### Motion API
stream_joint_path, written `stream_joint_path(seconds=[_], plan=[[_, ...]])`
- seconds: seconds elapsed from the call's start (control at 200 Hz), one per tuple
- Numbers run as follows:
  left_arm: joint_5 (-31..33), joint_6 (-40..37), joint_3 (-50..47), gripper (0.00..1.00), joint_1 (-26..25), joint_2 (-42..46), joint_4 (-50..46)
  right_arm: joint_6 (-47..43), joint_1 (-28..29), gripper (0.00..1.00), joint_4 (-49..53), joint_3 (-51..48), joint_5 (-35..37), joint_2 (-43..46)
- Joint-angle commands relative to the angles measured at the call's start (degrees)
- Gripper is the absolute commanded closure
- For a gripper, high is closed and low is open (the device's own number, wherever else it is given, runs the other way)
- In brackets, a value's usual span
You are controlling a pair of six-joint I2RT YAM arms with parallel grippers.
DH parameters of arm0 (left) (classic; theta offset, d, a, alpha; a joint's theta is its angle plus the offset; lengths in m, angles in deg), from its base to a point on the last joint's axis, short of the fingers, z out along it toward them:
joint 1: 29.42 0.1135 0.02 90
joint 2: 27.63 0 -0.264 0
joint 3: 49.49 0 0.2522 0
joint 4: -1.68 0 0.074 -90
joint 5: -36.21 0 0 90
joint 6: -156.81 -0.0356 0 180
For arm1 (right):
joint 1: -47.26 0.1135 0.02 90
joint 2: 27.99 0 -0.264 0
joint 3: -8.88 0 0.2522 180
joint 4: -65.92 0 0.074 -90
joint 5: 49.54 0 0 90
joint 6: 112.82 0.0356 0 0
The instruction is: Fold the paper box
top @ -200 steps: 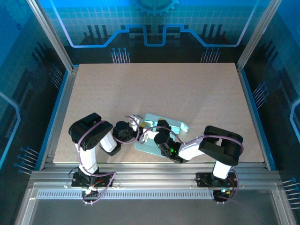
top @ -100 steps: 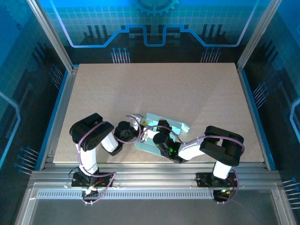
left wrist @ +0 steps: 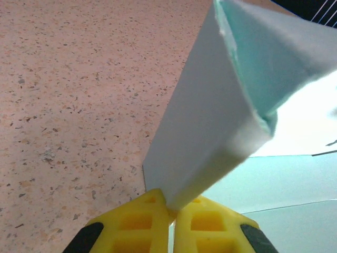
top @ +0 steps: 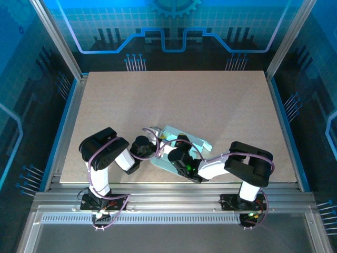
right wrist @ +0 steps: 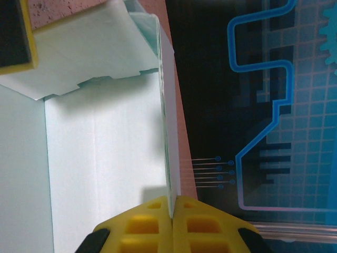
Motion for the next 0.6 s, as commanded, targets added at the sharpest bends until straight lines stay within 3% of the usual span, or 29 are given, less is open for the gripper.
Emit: stream_joint_path(seconds=[0.0,0.23,0.39,0.595], plan=[[-0.39,3.13,2.68,1.00,-1.02,0.51,4.91,3.82,3.49,1.00,4.30,0.76,-8.42,-2.05],[-0.37,3.10,2.27,1.00,-1.00,0.78,5.26,9.56,2.52,1.00,9.54,1.37,-9.47,0.53],[-0.40,2.80,2.05,1.00,-1.03,0.58,5.47,15.28,1.26,0.65,16.36,1.69,-12.49,5.29],[-0.21,2.58,1.81,1.00,-0.85,0.14,6.09,19.43,0.82,0.49,26.79,2.86,-15.20,12.64]])
